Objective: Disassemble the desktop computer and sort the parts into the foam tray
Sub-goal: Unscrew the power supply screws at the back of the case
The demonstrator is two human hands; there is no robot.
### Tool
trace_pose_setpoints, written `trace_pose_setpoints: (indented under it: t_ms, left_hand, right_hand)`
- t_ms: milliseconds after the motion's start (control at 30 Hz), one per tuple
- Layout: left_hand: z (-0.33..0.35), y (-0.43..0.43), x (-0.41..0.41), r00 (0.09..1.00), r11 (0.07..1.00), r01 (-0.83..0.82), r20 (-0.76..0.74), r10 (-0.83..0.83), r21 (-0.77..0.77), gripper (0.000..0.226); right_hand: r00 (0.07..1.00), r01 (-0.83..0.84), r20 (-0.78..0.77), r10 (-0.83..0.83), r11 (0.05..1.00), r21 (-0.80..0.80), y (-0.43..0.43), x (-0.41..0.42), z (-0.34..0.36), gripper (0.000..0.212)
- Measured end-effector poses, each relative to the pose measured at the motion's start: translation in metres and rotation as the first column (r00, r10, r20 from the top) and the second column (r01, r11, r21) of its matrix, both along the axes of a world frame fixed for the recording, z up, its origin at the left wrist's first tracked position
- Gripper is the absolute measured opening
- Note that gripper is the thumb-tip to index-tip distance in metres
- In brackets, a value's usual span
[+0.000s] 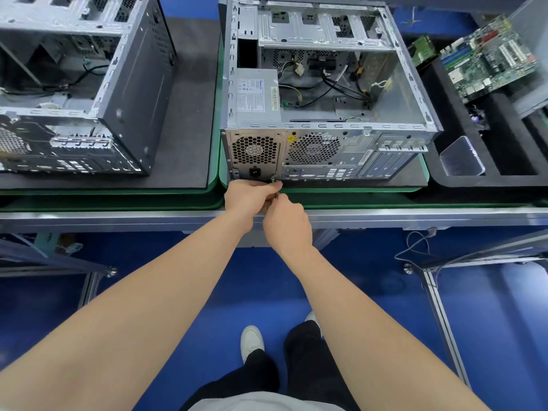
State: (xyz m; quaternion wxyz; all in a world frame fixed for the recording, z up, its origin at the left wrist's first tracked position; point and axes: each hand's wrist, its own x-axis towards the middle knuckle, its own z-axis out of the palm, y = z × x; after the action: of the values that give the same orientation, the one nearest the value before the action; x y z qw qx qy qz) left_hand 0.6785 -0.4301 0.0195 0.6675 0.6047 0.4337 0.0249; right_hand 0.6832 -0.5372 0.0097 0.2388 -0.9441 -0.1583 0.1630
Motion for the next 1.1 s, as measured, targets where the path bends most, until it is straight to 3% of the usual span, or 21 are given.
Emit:
trace_pose_setpoints:
  t_ms: [100, 200, 267, 367, 433, 500, 600, 700, 800, 900, 1000, 1100]
  left_hand:
    - [0.0, -0.003, 0.001, 1.0, 0.998, -0.016, 0.0, 0.016, 0.057, 0.036]
    - [-0.002, -0.004, 0.003, 1.0, 0.997, -0.026, 0.008, 0.025, 0.07, 0.031]
    - [-0.002, -0.003, 0.004, 1.0, 0.996, -0.012, 0.005, 0.012, 0.089, 0.032]
    - [-0.003, 0.001, 0.004, 1.0, 0.998, 0.013, 0.023, -0.014, 0.054, 0.031]
    - [-0.003, 0.001, 0.003, 0.999, 1.0, 0.017, 0.047, -0.016, -0.018, 0.032]
    - [-0.003, 0.0, 0.002, 0.999, 0.999, 0.007, 0.045, -0.006, -0.041, 0.028]
    - [-0.002, 0.0, -0.001, 0.998, 0.996, 0.021, 0.068, -0.015, -0.088, 0.02]
    - [0.0, 0.001, -0.004, 0.995, 0.992, 0.05, 0.096, -0.039, -0.114, 0.017]
    - [0.0, 0.003, -0.005, 0.996, 0.995, 0.057, 0.078, -0.05, -0.081, 0.016]
    - [-0.001, 0.002, -0.004, 0.998, 0.998, 0.051, 0.045, -0.05, -0.025, 0.016]
    - [-0.003, 0.001, -0.004, 0.998, 0.998, 0.056, 0.039, -0.057, 0.023, 0.026]
    - [-0.003, 0.0, -0.003, 0.997, 0.998, 0.056, 0.046, -0.057, 0.032, 0.032]
  right_hand:
    - [0.991, -0.053, 0.114, 0.067, 0.992, -0.115, 0.0, -0.003, -0.004, 0.021]
    - [0.991, -0.061, 0.117, 0.07, 0.995, -0.08, 0.0, -0.001, -0.007, 0.018]
    - [0.998, -0.054, 0.041, 0.052, 0.998, 0.025, -0.003, 0.003, -0.005, 0.017]
    - [0.958, 0.118, -0.286, -0.019, 0.936, 0.333, -0.011, 0.01, -0.004, 0.034]
    - [0.803, 0.359, -0.595, -0.021, 0.815, 0.455, -0.017, 0.014, -0.002, 0.041]
    - [0.52, 0.621, -0.847, 0.109, 0.633, 0.462, -0.022, 0.014, -0.001, 0.044]
    - [0.228, 0.803, -0.897, 0.378, 0.448, 0.393, -0.026, 0.011, -0.004, 0.038]
    - [0.146, 0.856, -0.84, 0.522, 0.359, 0.372, -0.025, 0.009, -0.003, 0.031]
    - [0.207, 0.851, -0.872, 0.444, 0.358, 0.384, -0.018, 0.008, 0.0, 0.032]
    - [0.431, 0.716, -0.878, 0.207, 0.514, 0.473, -0.013, 0.006, 0.002, 0.031]
    - [0.751, 0.474, -0.659, -0.03, 0.72, 0.507, -0.007, 0.0, 0.003, 0.031]
    - [0.949, 0.246, -0.279, -0.148, 0.899, 0.361, -0.004, -0.001, 0.004, 0.028]
